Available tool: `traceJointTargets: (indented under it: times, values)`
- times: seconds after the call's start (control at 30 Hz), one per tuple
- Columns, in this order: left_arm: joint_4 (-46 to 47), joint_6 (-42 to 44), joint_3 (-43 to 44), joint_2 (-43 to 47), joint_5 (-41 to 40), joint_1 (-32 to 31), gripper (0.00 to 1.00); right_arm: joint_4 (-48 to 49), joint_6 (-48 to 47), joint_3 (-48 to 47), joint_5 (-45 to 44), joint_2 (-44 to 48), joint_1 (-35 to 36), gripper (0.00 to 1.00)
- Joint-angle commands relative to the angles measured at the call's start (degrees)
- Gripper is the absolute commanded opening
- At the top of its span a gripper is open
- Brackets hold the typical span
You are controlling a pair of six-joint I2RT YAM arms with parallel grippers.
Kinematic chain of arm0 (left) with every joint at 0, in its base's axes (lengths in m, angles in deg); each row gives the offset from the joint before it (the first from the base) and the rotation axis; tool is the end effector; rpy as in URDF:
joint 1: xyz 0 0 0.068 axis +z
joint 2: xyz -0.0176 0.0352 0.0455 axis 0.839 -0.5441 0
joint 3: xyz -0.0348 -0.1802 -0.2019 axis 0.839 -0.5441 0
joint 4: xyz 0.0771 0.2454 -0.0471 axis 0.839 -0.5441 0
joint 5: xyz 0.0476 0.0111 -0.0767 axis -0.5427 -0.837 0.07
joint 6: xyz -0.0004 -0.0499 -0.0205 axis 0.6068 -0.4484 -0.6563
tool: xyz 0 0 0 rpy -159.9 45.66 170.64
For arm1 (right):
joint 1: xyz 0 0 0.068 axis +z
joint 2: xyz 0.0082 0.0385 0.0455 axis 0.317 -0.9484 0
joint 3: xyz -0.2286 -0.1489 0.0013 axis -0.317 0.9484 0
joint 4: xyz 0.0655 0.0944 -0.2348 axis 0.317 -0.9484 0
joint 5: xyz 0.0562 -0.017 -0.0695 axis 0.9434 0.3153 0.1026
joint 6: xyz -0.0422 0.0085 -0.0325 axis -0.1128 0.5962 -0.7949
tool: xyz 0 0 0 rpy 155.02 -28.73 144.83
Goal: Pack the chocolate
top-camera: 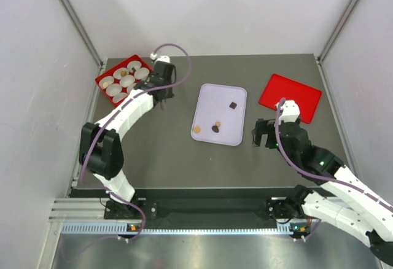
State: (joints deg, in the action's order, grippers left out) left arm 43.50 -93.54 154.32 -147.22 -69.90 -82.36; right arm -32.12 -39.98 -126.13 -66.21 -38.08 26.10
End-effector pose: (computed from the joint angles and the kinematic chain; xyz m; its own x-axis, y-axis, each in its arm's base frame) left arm 0.3519 -0.1524 0.2855 -0.6421 0.0056 -0.7666 -0.0230 0.9994 0.0265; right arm 0.1144 0.0883 0.3118 -0.4268 0.0410 -0.9034 -0.1562 0.9806 0.1184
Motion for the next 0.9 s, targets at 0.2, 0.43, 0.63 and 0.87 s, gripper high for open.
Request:
traceJointTargets:
  times: [0.2, 0.43, 0.63, 0.87]
  values:
    - [5.52, -0.45, 5.76, -1.01, -0.76, 11.51, 0.32, 3.92, -0.42, -2.86, 0.95, -3.55, 0.07, 1.00]
    - [6.66, -0.28, 9.90, -6.10, 0.03, 15.83, 0.32, 4.97, -1.47, -3.47, 0.52, -6.10, 0.16, 1.00]
    - [6.66, 0.51, 12.28, -9.88, 0.82, 17.85, 0.33, 5.85, -2.09, -3.47, -0.10, -7.24, 0.07, 1.00]
    - [5.52, 0.87, 14.91, -12.78, 2.67, 19.69, 0.35, 6.20, -2.53, -4.26, -0.28, -8.65, 0.07, 1.00]
